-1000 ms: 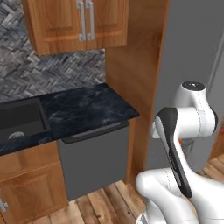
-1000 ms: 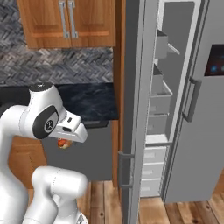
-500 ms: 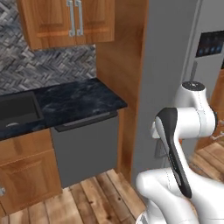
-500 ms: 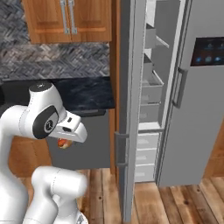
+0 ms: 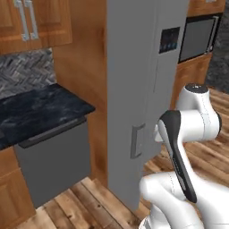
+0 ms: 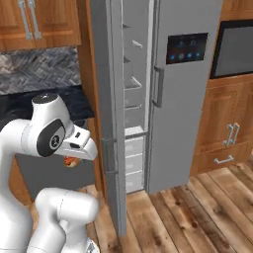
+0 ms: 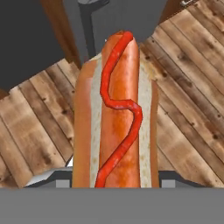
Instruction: Store the hot dog in the freezer for long-term storage. Close the freezer door after placing the cooked food.
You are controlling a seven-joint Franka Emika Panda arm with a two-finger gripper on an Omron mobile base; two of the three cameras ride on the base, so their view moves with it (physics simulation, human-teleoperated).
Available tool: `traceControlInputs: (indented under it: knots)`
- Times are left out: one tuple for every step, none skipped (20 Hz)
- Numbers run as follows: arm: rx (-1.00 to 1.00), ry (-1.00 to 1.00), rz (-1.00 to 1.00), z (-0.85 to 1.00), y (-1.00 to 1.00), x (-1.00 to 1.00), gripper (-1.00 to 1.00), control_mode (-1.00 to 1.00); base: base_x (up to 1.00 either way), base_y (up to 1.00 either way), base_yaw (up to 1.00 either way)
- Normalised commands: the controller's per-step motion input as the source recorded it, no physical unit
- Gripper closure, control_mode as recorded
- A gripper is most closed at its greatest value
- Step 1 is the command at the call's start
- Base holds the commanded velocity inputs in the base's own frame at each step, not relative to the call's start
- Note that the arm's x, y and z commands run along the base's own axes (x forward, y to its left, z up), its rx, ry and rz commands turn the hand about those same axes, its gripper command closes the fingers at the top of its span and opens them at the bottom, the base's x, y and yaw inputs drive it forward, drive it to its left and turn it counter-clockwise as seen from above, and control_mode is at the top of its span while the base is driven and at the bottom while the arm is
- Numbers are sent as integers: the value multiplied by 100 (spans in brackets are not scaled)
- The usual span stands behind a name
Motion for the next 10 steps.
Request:
traceControlInputs:
  knots:
    - [0, 0, 0, 0, 0, 0, 100, 100, -6, -13, -52]
    - [0, 0, 0, 0, 0, 0, 100, 100, -1, -15, -54]
    - [0, 0, 0, 0, 0, 0, 100, 100, 0, -21, -54]
    - [0, 0, 0, 0, 0, 0, 100, 100, 0, -19, -54]
    - [0, 0, 0, 0, 0, 0, 100, 100, 0, -19, -54]
    - [0, 0, 0, 0, 0, 0, 100, 100, 0, -22, -54]
    - [0, 0, 0, 0, 0, 0, 100, 100, 0, -24, -54]
    - [0, 0, 0, 0, 0, 0, 100, 100, 0, -22, -54]
    - [0, 0, 0, 0, 0, 0, 100, 100, 0, -24, -53]
    - [0, 0, 0, 0, 0, 0, 100, 100, 0, -23, -51]
